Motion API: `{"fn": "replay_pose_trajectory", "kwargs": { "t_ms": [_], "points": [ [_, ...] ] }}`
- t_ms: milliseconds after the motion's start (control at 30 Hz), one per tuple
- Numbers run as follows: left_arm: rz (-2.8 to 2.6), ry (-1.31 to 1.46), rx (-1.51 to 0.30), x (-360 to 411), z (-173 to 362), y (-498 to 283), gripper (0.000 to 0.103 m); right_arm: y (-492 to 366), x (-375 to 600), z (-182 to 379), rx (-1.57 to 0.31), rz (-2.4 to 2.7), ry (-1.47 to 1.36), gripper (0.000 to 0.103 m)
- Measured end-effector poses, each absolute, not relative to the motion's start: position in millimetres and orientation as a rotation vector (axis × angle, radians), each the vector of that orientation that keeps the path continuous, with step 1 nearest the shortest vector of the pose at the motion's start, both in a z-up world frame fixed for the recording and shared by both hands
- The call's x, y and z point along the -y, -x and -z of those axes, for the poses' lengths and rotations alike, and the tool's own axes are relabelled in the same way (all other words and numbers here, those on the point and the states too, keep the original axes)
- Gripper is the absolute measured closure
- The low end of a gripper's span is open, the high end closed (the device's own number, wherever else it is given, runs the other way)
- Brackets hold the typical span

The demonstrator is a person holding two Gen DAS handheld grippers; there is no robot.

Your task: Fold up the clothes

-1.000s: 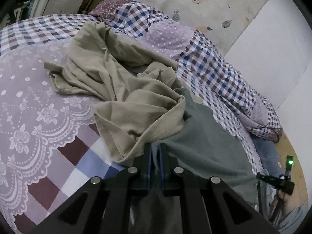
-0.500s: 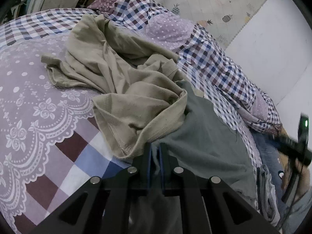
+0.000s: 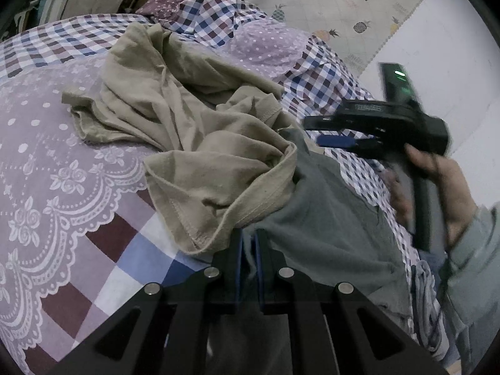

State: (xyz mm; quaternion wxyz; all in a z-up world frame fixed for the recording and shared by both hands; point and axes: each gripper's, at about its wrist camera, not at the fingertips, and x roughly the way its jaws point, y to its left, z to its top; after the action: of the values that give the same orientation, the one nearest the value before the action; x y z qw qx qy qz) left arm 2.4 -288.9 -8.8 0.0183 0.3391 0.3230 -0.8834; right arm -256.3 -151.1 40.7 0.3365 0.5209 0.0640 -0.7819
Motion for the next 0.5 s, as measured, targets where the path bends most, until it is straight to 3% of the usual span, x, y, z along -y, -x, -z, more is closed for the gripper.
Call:
{"fn": "replay_pose_trajectory", "kwargs": {
  "t_ms": [233, 300, 333, 500],
  "points": [
    [2.740, -1.050, -1.019, 288.6, 6.4, -2.4, 0.097, 272.2, 183.2, -15.6, -0.243, 2.021, -1.428, 0.053],
    [2.744, -1.045, -1.012, 288.3, 5.4, -2.8, 0.097, 276.7, 192.4, -8.4, -0.265, 2.015, -1.448, 0.078],
    [2.744, -1.044, -1.005, 288.0, 5.3, -3.0, 0.097, 279.0, 196.9, -4.8, -0.276, 2.012, -1.458, 0.098],
    [2.797, -0.942, -0.973, 284.5, -7.2, -12.3, 0.097, 277.7, 207.2, -14.4, -0.331, 2.047, -1.404, 0.103]
  ]
}}
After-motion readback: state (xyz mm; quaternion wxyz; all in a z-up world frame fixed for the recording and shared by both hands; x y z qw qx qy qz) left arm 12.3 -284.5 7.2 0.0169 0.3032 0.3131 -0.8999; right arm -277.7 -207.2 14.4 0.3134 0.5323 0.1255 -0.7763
